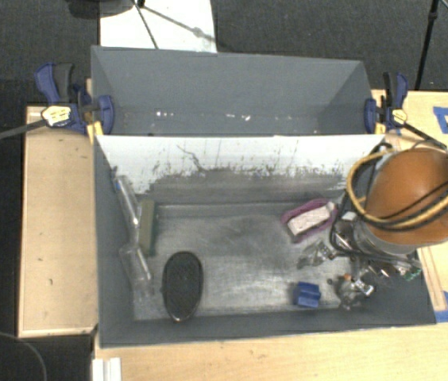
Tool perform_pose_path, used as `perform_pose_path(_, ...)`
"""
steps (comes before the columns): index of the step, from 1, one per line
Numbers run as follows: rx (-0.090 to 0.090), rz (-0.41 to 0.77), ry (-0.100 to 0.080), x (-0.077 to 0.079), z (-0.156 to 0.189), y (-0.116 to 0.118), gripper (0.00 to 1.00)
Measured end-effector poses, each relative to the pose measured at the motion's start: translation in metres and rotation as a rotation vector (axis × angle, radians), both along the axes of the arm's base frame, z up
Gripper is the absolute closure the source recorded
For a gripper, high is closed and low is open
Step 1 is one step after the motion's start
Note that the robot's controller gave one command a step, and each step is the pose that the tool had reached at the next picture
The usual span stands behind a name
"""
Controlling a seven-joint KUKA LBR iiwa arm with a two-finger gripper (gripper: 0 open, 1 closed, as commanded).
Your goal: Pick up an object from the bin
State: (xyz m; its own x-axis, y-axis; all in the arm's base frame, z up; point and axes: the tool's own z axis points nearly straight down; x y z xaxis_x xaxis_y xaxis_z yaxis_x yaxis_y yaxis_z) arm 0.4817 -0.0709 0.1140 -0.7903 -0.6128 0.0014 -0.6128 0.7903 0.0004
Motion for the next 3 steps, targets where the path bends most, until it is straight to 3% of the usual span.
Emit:
perform_pose_path(1,-0.004,0.133,-0.006,0.008,-0.04,0.045,0.0)
perform_pose_path(2,0.002,0.135,-0.013,0.009,-0.04,0.047,1.0)
perform_pose_path(3,0.0,0.15,-0.012,0.021,0.096,0.042,1.0)
